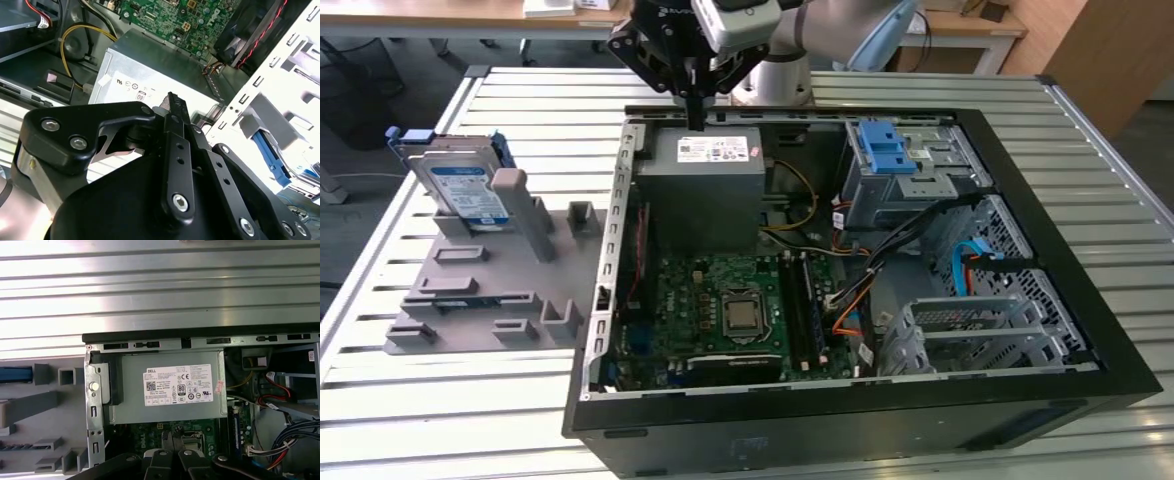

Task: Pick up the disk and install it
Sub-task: 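Reach for the disk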

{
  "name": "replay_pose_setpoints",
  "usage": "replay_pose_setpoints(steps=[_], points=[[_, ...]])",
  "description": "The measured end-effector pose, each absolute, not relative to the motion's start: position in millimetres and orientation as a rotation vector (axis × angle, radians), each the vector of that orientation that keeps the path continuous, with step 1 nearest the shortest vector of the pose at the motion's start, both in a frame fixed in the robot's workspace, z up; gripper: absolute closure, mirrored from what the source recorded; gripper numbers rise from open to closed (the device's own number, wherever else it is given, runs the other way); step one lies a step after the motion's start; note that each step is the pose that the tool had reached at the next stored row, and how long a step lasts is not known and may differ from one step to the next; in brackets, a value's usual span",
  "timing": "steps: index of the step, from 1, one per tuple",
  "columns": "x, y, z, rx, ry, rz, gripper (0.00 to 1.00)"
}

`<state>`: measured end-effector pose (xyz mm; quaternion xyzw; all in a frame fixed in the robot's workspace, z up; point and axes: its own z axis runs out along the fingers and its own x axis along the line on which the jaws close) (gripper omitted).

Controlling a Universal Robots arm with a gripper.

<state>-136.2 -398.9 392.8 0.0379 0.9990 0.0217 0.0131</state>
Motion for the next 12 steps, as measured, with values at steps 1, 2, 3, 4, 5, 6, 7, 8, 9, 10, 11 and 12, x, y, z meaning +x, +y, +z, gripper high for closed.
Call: replay_pose_setpoints(steps=[1, 2, 3, 4, 5, 6, 7, 8, 9, 10, 11, 12], points=[[-139.2, -398.9, 392.8, 0.118, 3.112, 0.068, 0.89], [-139.3, -398.9, 392.8, 0.118, 3.113, 0.068, 0.89], [-139.5, -398.9, 392.8, 0.118, 3.112, 0.068, 0.89], [-139.8, -398.9, 392.8, 0.118, 3.113, 0.068, 0.89], [-140.0, -398.9, 392.8, 0.118, 3.113, 0.068, 0.89], [-140.2, -398.9, 392.8, 0.118, 3.112, 0.068, 0.89], [-140.4, -398.9, 392.8, 0.118, 3.112, 0.068, 0.89], [-140.7, -398.9, 392.8, 0.118, 3.113, 0.068, 0.89], [-141.0, -398.9, 392.8, 0.118, 3.112, 0.068, 0.89], [-141.2, -398.9, 392.8, 0.118, 3.112, 0.068, 0.89], [-141.5, -398.9, 392.8, 0.118, 3.112, 0.068, 0.89], [-141.8, -398.9, 392.8, 0.118, 3.113, 0.068, 0.89]])
